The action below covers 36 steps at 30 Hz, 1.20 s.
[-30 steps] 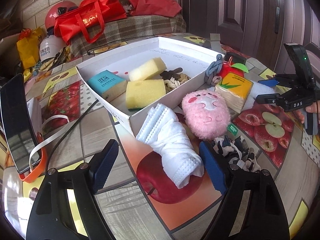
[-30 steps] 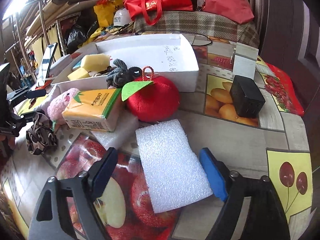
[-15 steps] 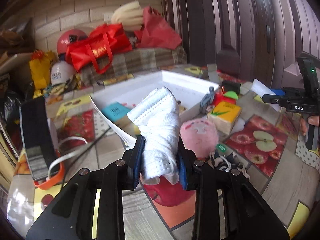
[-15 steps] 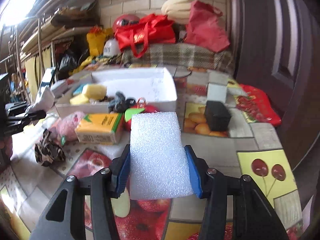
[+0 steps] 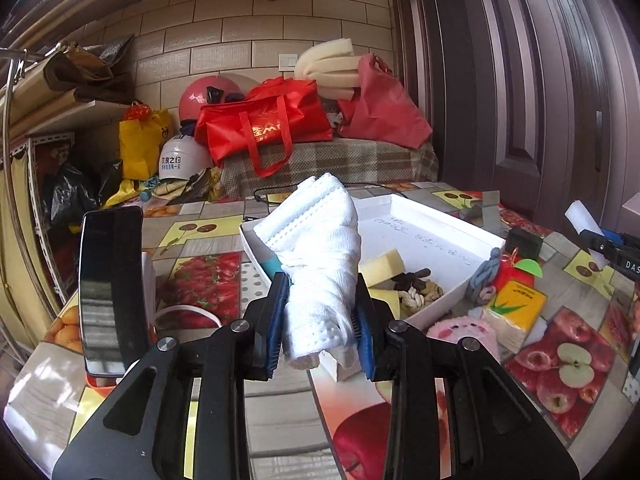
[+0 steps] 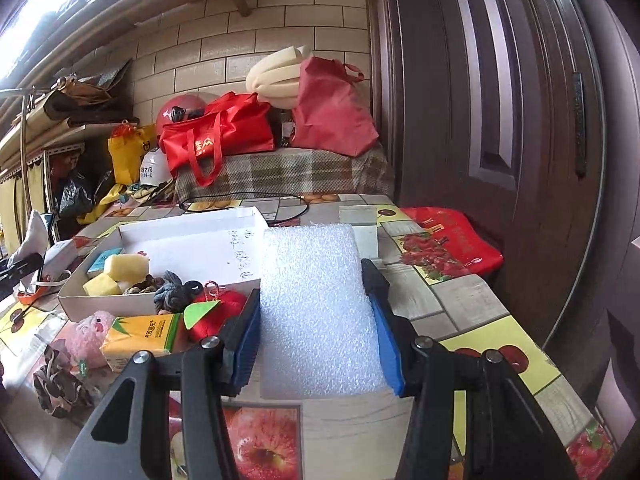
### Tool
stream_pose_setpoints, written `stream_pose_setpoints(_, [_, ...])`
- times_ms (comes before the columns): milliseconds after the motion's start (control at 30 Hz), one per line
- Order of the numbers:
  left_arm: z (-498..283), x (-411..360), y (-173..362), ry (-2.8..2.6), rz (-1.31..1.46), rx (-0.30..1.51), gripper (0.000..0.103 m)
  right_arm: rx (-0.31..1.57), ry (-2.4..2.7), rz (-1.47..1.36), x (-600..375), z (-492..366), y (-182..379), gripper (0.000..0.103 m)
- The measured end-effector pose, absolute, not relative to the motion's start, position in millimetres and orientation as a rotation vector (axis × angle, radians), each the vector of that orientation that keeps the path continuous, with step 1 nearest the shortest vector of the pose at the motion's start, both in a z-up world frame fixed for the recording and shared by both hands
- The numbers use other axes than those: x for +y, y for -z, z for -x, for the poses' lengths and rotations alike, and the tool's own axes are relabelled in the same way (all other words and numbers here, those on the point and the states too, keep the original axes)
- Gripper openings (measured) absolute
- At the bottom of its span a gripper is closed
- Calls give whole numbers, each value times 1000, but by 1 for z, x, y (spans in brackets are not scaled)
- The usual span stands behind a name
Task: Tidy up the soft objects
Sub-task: 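Carry the white cloth into the box and open the left gripper while the right releases the foam sheet there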
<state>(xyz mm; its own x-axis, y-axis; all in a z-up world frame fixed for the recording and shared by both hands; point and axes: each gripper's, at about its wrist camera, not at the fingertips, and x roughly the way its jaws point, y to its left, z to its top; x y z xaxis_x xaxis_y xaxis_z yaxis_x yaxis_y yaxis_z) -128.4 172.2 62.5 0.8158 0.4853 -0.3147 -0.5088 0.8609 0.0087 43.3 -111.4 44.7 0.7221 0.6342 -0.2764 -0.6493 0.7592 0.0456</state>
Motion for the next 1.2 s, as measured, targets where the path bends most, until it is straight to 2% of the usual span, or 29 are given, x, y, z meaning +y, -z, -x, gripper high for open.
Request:
stream_pose_setpoints(367, [103,199,-62,-568,144,317,30,286,-753,40,-63,-55,-47,52])
stream_pose_setpoints(1200, [39,222,-64,-630,88,341,30,307,-835,44,31,-71,-57,52])
